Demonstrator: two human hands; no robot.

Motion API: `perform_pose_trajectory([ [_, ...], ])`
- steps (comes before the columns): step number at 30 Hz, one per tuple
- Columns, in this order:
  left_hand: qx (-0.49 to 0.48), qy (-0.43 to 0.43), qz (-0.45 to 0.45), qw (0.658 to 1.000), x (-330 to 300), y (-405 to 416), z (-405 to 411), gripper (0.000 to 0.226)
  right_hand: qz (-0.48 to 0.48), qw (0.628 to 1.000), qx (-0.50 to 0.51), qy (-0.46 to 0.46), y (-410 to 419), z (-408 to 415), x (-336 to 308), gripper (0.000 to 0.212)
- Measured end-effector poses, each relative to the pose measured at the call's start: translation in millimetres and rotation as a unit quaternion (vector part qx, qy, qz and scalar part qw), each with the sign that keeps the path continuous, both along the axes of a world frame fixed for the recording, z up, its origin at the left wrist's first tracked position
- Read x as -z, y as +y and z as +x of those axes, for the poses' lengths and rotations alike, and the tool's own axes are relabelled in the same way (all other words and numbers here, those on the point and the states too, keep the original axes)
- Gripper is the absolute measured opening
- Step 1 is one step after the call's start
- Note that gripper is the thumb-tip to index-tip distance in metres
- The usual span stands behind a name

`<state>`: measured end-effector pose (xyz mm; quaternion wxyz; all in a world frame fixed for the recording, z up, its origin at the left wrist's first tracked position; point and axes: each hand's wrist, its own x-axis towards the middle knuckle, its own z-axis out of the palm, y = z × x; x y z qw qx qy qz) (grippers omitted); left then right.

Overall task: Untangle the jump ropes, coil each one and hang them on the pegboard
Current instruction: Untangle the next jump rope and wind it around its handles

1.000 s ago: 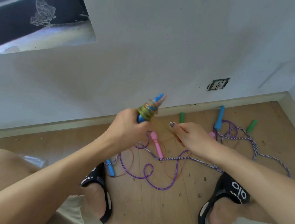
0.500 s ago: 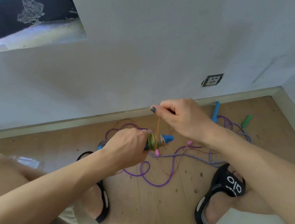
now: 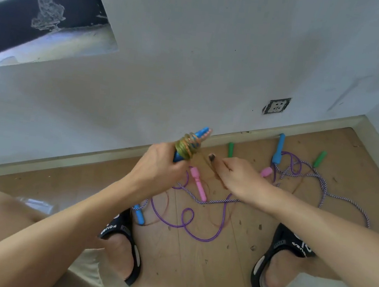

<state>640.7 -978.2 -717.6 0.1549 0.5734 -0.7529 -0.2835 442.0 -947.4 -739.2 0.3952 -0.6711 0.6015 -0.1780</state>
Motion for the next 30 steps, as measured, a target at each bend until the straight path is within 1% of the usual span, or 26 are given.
perform_pose_trajectory([
  [1, -0.023, -0.018, 0.021, 0.999, 4, -6, 3, 0.027, -0.007, 1.000, 0.001, -0.002, 4, 2, -5, 0.059],
  [3, -0.035, -0.067, 0.043, 0.996, 13, -12, 7, 0.026, -0.046, 0.998, -0.025, 0.021, 10, 4, -14, 0.058],
  [6, -0.006, -0.143, 0.047, 0.989, 27, -10, 9, 0.025, -0.137, 0.983, -0.079, 0.091, 19, 9, -25, 0.054],
  [7, 0.008, -0.174, 0.037, 0.984, 29, -8, 10, 0.024, -0.162, 0.978, -0.089, 0.098, 20, 9, -28, 0.053],
  [9, 0.039, -0.220, 0.014, 0.975, 29, -3, 8, 0.020, -0.187, 0.975, -0.097, 0.069, 15, 6, -33, 0.052],
  [12, 0.101, -0.240, -0.035, 0.965, 21, 11, -3, 0.012, -0.203, 0.977, -0.065, 0.028, -2, -2, -40, 0.053],
  [15, 0.178, -0.241, -0.092, 0.950, 16, 25, -13, 0.016, -0.171, 0.984, -0.052, 0.015, -13, -5, -35, 0.055],
  [17, 0.207, -0.227, -0.118, 0.944, 11, 29, -15, 0.017, -0.140, 0.989, -0.049, 0.008, -16, -7, -28, 0.055],
  [20, 0.204, -0.184, -0.121, 0.954, 9, 28, -12, 0.016, -0.093, 0.995, -0.043, -0.020, -16, -11, -20, 0.054],
  [24, 0.204, -0.165, -0.125, 0.957, 10, 26, -5, 0.015, 0.011, 0.996, -0.027, -0.087, -11, -13, -11, 0.054],
  [26, 0.209, -0.141, -0.129, 0.959, 9, 25, -5, 0.015, 0.083, 0.988, -0.023, -0.127, -9, -15, -11, 0.053],
  [28, 0.197, -0.102, -0.126, 0.967, 5, 24, -4, 0.015, 0.152, 0.971, -0.024, -0.181, -8, -16, -13, 0.047],
  [30, 0.171, -0.050, -0.113, 0.978, 1, 22, -5, 0.019, 0.180, 0.962, -0.001, -0.205, -7, -13, -15, 0.038],
])
